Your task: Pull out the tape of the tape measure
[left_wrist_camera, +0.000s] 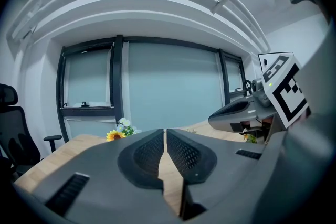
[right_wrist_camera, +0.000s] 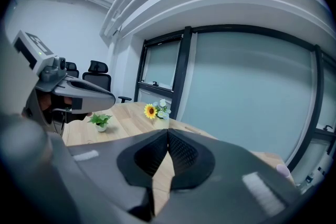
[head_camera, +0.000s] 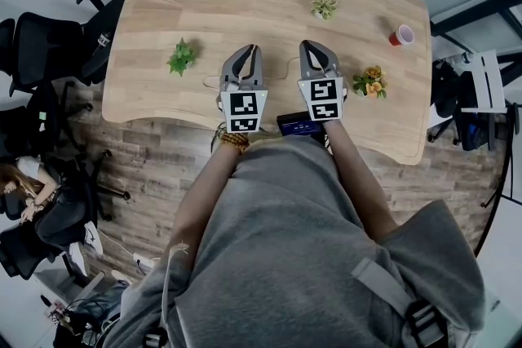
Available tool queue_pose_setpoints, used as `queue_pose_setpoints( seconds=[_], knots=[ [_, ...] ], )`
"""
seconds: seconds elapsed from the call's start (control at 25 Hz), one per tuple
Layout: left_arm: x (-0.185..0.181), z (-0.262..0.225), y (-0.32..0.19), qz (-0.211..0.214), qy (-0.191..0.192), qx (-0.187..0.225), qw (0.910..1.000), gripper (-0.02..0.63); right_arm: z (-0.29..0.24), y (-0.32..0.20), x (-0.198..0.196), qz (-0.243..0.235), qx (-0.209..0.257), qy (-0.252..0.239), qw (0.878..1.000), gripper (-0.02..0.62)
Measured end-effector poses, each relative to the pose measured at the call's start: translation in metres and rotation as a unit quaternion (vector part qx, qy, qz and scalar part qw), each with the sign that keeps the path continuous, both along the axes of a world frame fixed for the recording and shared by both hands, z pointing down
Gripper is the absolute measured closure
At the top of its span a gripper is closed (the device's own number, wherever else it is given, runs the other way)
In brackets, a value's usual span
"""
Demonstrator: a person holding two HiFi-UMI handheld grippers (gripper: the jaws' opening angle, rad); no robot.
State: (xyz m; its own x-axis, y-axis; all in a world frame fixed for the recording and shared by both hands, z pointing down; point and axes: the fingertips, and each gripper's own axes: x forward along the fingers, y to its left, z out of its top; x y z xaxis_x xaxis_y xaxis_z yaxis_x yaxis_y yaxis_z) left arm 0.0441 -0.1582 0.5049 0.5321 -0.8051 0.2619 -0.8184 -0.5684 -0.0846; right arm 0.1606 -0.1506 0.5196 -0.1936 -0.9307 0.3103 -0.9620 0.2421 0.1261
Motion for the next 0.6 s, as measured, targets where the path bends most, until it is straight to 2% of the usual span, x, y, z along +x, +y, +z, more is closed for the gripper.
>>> queue_pose_setpoints(
  seconds=[0.6],
  knots=[
    [-0.0001,0.0066,0.0002,-0.001,-0.008,-0.02,0.9998,0.583,0.0043,0.0022,0.005,0.007,-0.007,-0.003,1.0,0.584]
  ],
)
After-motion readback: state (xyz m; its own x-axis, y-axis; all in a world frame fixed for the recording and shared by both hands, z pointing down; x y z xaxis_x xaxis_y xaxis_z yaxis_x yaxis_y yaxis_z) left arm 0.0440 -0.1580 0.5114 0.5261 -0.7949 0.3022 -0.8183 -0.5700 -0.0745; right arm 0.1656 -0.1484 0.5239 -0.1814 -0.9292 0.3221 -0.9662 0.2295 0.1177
